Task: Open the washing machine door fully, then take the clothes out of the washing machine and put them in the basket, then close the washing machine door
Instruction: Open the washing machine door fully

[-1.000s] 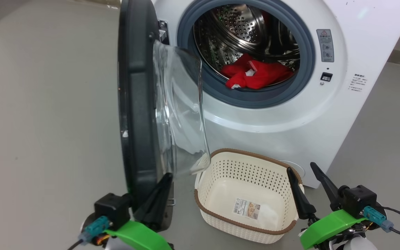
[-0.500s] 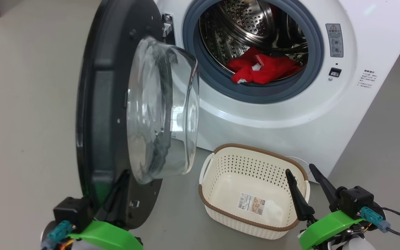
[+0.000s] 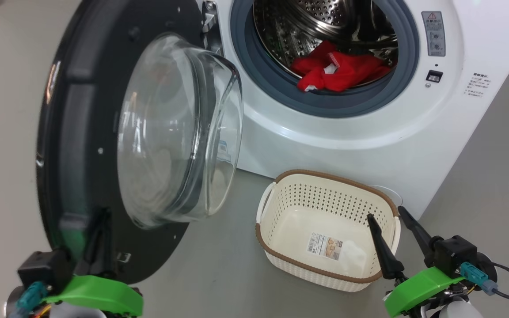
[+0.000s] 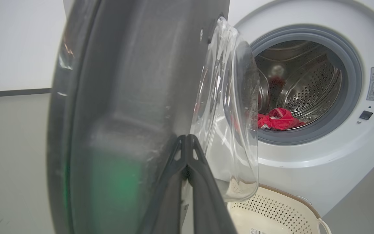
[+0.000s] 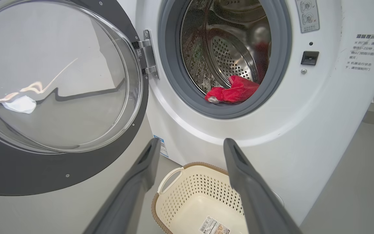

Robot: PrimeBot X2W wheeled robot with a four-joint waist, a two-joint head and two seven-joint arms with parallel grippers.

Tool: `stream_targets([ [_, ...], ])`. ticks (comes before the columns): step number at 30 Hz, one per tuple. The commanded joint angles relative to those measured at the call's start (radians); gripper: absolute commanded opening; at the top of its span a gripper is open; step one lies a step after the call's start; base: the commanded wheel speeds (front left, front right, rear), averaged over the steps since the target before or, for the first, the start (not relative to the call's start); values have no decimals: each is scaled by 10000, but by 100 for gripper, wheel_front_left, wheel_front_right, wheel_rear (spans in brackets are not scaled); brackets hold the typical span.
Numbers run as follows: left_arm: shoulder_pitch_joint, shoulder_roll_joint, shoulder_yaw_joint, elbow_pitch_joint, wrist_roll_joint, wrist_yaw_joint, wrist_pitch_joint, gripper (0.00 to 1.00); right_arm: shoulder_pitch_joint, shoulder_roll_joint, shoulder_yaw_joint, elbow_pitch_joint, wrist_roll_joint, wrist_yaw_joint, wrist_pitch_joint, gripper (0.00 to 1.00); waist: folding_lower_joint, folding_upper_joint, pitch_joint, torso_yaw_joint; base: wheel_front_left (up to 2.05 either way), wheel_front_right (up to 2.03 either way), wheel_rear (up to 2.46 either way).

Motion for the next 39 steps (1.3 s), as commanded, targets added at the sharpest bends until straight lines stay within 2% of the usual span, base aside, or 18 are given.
stream_targets([
  [1,-428,427,769,-14,-110,206,-250,0,-456,7,104,-282,-125,63,-65,100,1,0,166,25,0,0,0],
  [11,-1130,464,1476,1231,-502,106,-1150,0,-582,7,175,-165,-322,63,-65,100,1,0,607,73,0,0,0],
  [17,-1691,465,1766,2273,-610,-191,-1515,0,-555,7,219,-230,-377,63,-65,100,1,0,768,85,0,0,0],
  [35,-3228,825,2904,4398,-303,-919,-1669,0,-628,7,252,-308,-658,63,-65,100,1,0,1252,-18,0,0,0],
  [39,-3392,979,3059,4868,44,-966,-1670,0,-668,7,324,-251,-695,63,-65,100,1,0,1332,-87,0,0,0],
])
